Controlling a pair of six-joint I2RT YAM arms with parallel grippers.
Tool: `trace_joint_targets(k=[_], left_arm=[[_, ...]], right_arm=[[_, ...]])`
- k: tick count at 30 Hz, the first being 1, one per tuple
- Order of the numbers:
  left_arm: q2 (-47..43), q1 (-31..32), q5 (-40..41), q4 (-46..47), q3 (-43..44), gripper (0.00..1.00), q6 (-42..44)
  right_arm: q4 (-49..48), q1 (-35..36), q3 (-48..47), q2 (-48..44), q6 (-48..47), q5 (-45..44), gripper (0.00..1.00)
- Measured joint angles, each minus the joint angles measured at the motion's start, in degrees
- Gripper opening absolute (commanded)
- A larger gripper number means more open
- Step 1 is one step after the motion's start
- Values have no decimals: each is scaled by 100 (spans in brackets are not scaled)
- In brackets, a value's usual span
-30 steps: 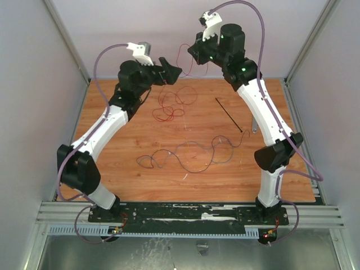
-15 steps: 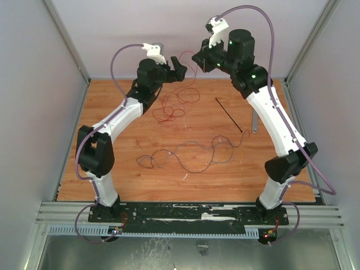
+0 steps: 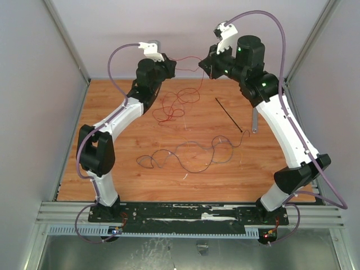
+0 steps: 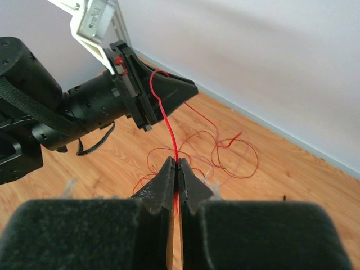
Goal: Zip-tie the wires
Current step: Untie the cable at the center of the board.
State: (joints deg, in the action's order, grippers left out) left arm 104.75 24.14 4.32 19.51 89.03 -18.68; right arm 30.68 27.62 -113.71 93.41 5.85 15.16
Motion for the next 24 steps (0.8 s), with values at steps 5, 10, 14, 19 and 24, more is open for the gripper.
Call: trace_joint_targets(k=[5, 10, 14, 19, 24], left_arm=[[-57, -118, 28, 57, -190, 0, 11], [-328, -216, -186, -98, -332, 0, 26], [-697, -337, -306, -610, -9, 0, 136], [-1038, -450, -398, -1331, 1178, 0, 190], [-1368, -688, -450, -1836, 2153, 0, -4]], right_arm=[[168, -35, 79, -162, 7, -487, 0], [177, -173, 221, -190, -4, -730, 0], [61, -258, 533, -190, -11, -345, 26], [-435, -267, 1333, -234, 17, 426, 84], [-1401, -258, 2855, -608, 127, 765, 99]])
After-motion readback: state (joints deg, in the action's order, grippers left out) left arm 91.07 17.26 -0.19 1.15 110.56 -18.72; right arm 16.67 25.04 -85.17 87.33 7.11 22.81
